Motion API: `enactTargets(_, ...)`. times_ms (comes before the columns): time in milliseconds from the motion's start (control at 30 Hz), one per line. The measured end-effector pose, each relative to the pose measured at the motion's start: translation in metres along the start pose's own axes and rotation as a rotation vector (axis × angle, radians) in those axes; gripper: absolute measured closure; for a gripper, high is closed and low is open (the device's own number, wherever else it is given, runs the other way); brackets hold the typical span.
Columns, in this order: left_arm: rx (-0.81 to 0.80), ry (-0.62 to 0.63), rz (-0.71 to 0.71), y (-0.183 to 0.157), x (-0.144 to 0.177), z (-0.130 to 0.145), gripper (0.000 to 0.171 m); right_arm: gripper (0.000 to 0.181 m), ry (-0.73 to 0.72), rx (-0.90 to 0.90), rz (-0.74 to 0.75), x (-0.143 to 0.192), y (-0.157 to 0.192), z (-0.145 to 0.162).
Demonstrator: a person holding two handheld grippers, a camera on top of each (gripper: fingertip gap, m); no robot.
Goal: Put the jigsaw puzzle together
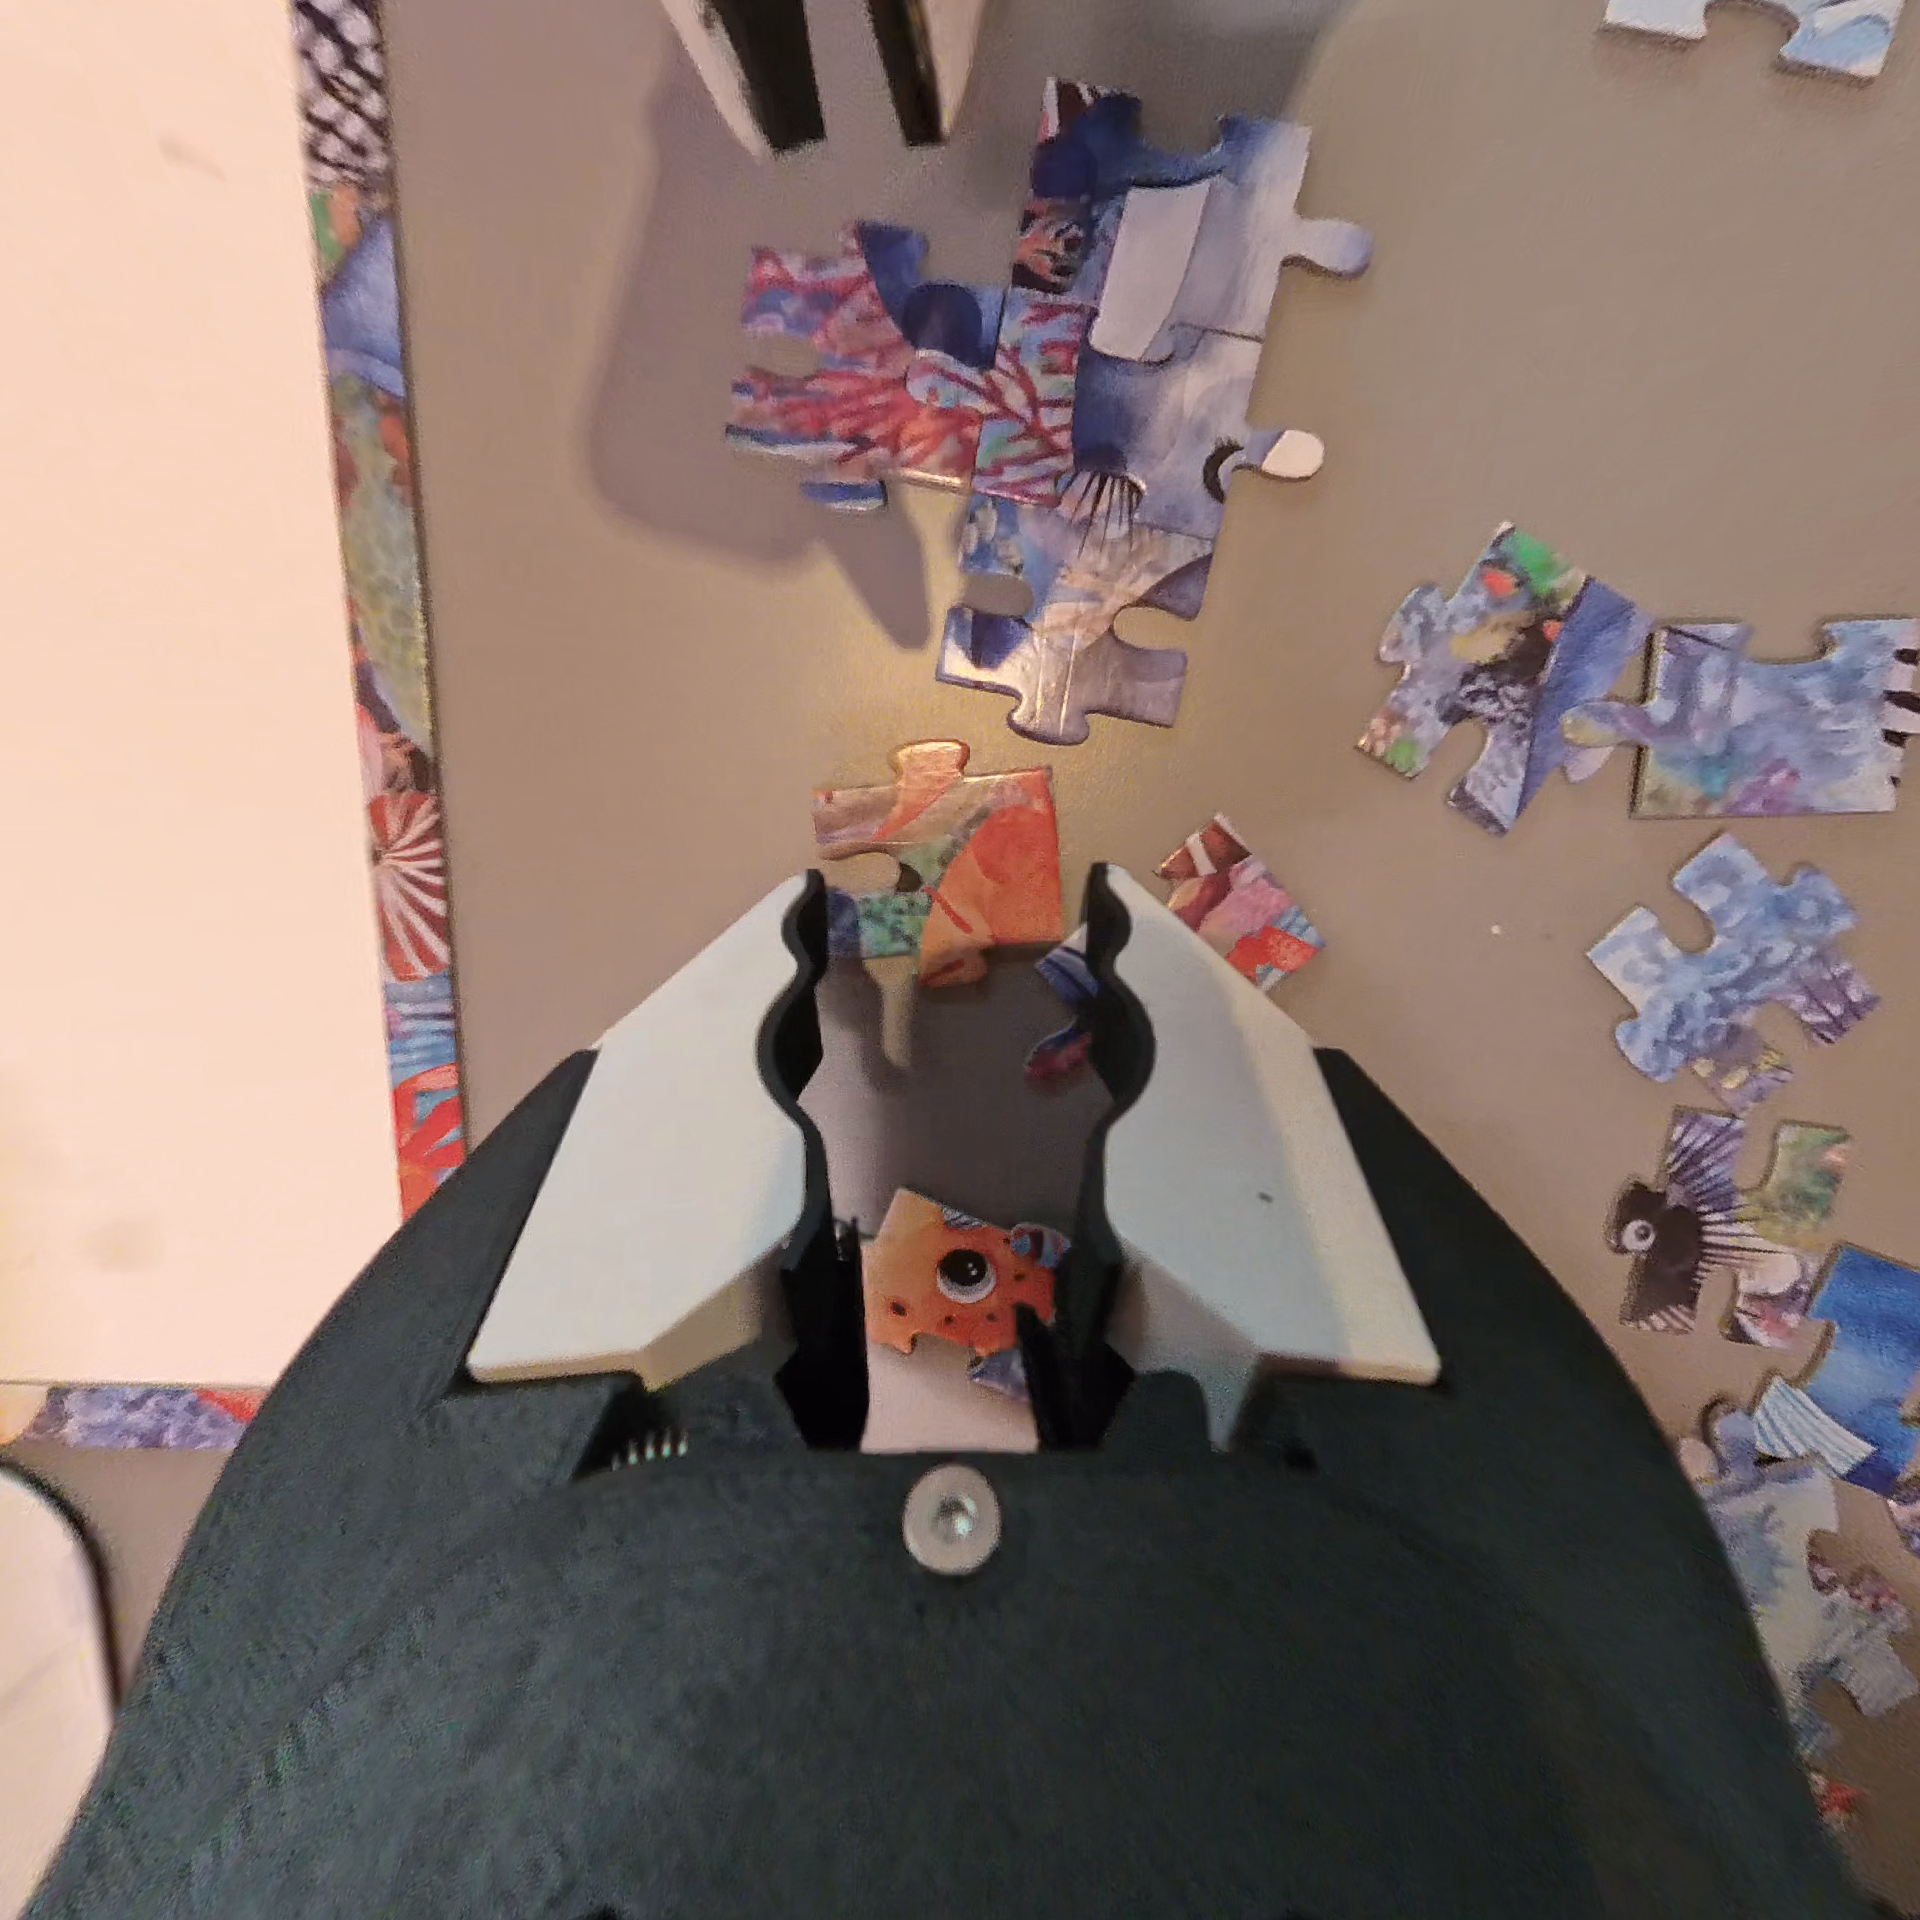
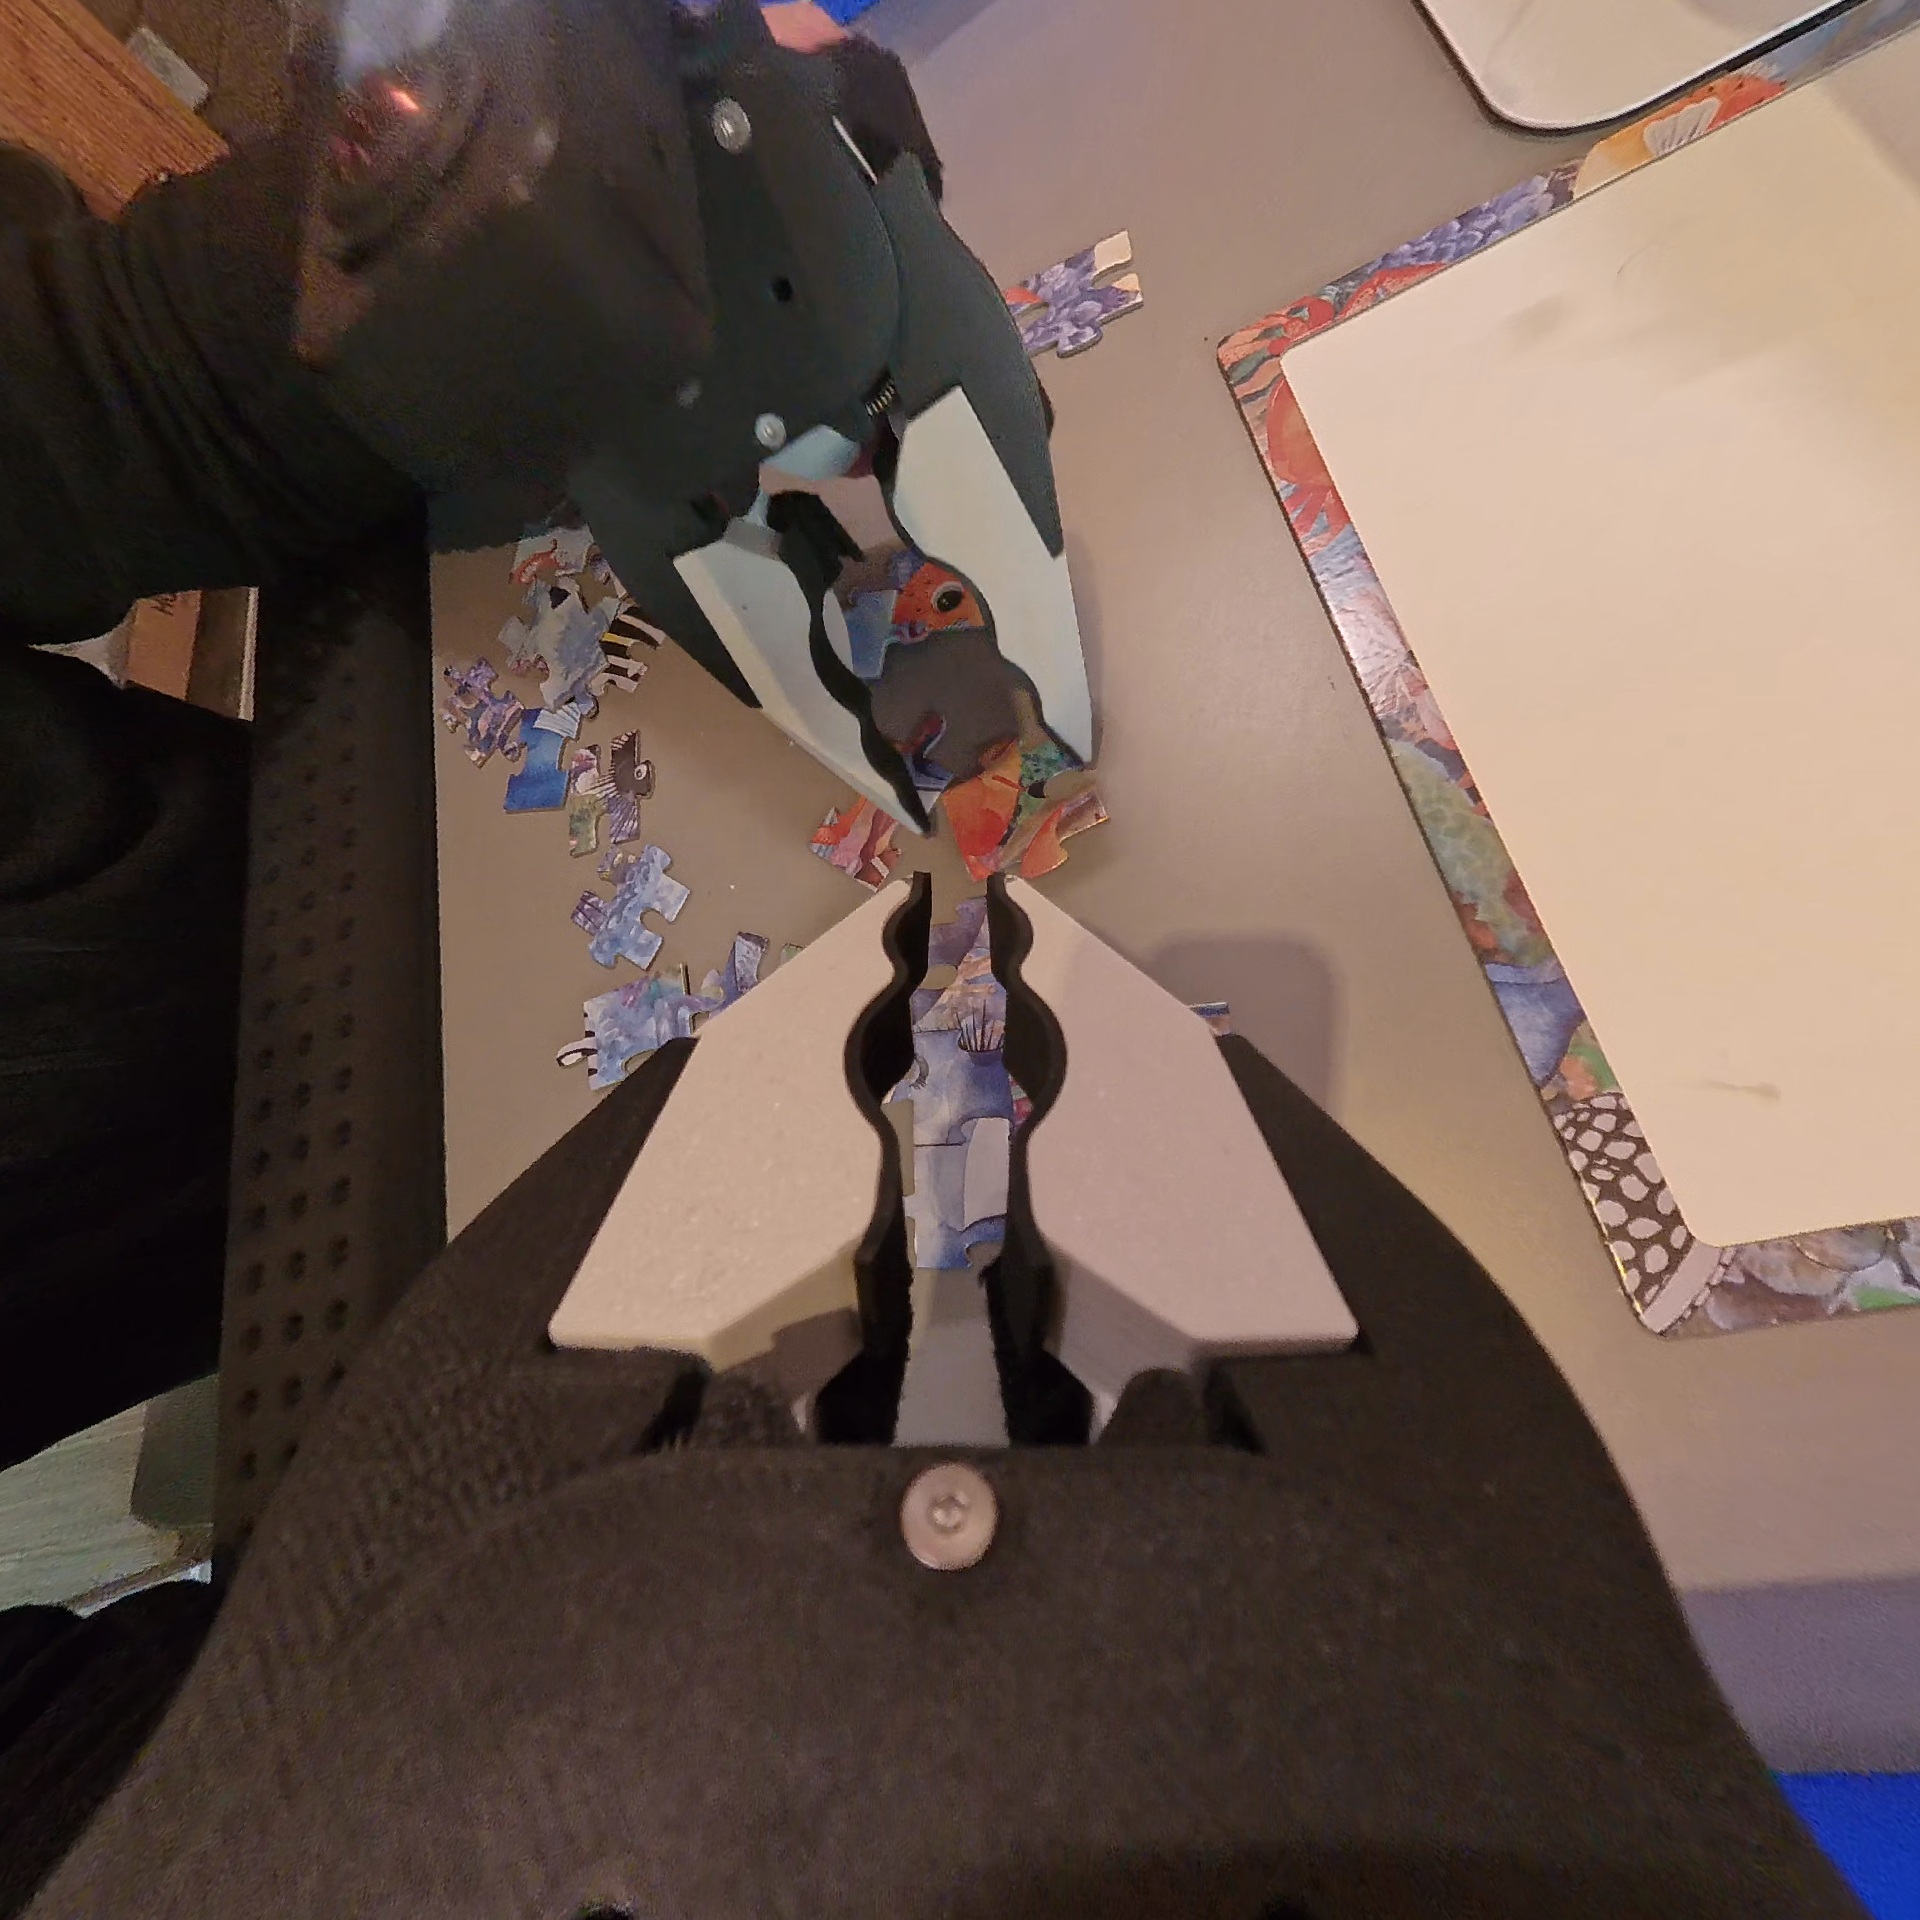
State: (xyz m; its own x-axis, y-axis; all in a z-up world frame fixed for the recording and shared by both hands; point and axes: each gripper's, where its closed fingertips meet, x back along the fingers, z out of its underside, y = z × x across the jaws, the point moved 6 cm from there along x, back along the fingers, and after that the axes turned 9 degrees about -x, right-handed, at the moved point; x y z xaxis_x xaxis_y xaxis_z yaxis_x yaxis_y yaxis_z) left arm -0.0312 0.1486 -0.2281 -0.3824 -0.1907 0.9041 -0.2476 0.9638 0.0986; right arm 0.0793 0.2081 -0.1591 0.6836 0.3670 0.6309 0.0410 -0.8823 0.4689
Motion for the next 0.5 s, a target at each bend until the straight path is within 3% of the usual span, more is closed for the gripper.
enactTargets(133,0.011,-0.002,0.021,-0.0011,-0.0062,0.0009,0.128,0.172,0.005,0.001,0.000,-0.0012,-0.0001,0.0003)
enactTargets(200,0.004,0.001,0.020,-0.0013,-0.0053,0.0016,0.140,0.173,0.003,0.000,0.000,-0.0006,-0.0007,0.0005)
enactTargets(500,-0.008,0.019,-0.001,0.0009,-0.0011,0.0088,0.142,0.172,0.015,-0.005,0.015,-0.0012,-0.0030,0.0024)
